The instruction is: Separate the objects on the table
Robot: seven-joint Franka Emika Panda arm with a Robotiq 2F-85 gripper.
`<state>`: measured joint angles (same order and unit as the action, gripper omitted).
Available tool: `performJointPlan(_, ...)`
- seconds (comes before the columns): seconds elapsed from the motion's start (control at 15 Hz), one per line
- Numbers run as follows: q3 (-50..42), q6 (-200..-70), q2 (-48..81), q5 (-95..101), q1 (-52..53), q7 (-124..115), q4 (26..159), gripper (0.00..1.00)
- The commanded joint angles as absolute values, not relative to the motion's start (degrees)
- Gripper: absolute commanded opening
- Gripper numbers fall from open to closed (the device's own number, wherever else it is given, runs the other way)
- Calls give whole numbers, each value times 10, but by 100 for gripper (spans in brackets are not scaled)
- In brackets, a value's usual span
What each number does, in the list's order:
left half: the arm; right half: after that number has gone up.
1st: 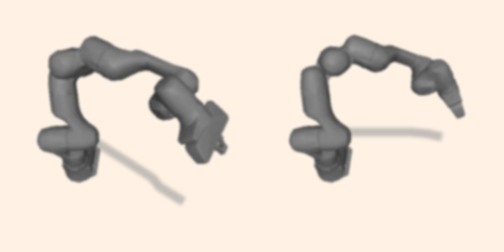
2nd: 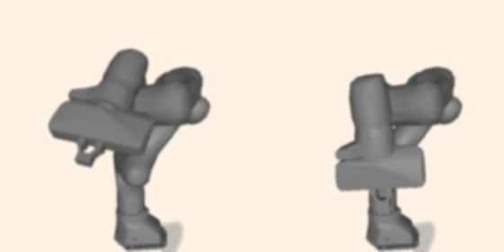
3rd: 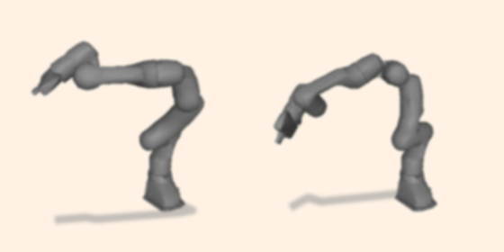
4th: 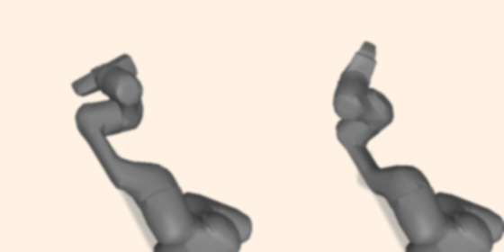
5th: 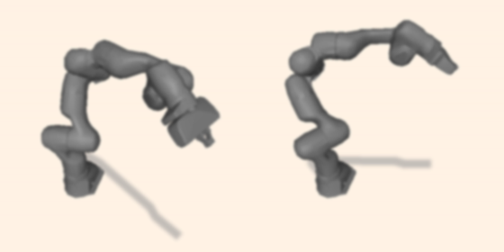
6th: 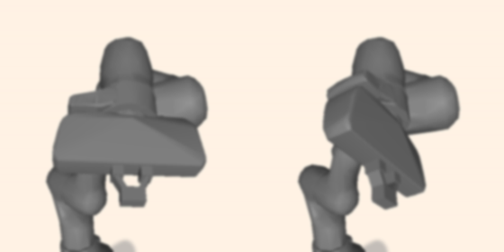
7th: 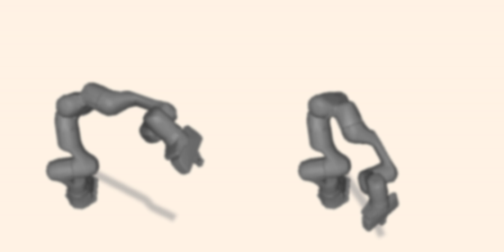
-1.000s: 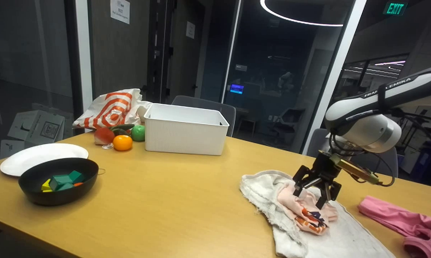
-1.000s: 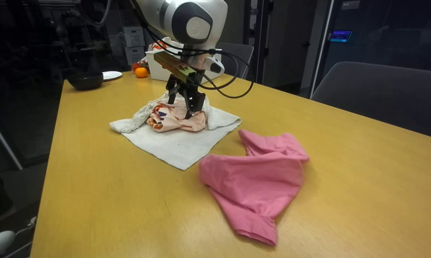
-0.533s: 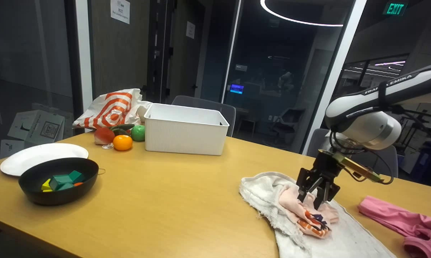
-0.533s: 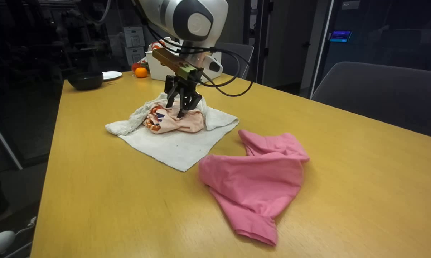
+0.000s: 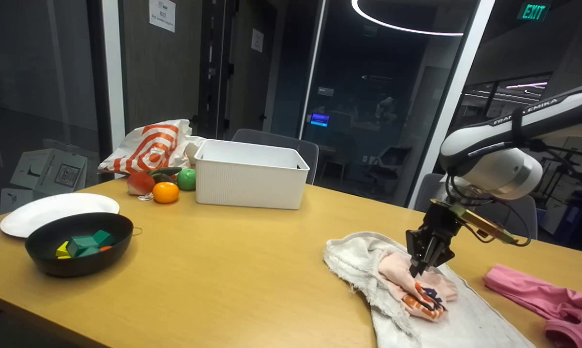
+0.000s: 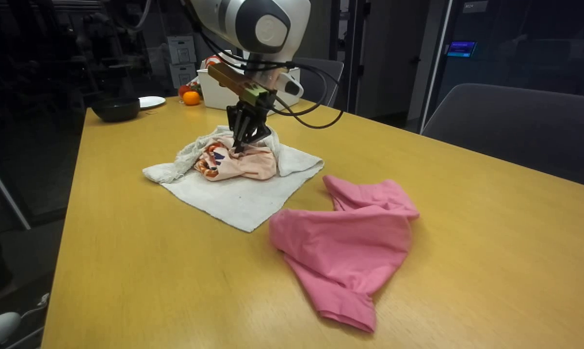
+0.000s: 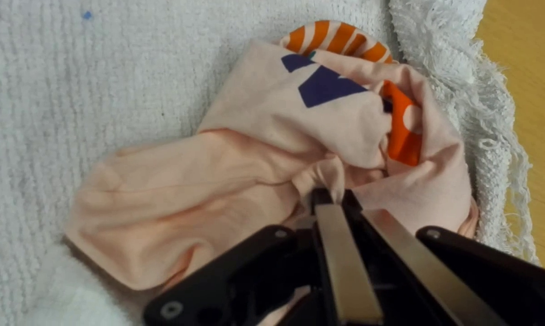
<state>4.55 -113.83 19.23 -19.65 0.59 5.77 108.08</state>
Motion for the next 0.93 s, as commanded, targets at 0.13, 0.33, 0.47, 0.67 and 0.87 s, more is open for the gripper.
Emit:
performJointPlan(0.13, 44, -1122, 169, -203, -4, 69, 1061, 5)
performJointPlan(0.33, 35, -1124, 146, -187, -6, 62, 1054, 5)
performJointPlan(0.47, 29, -1123, 126, -183, -11, 64, 1054, 4)
performJointPlan(0.67, 15, -1126, 85, -181, -20, 63, 1060, 5)
performJointPlan(0.87, 1, -1132, 48, -176, -27, 58, 1064, 5)
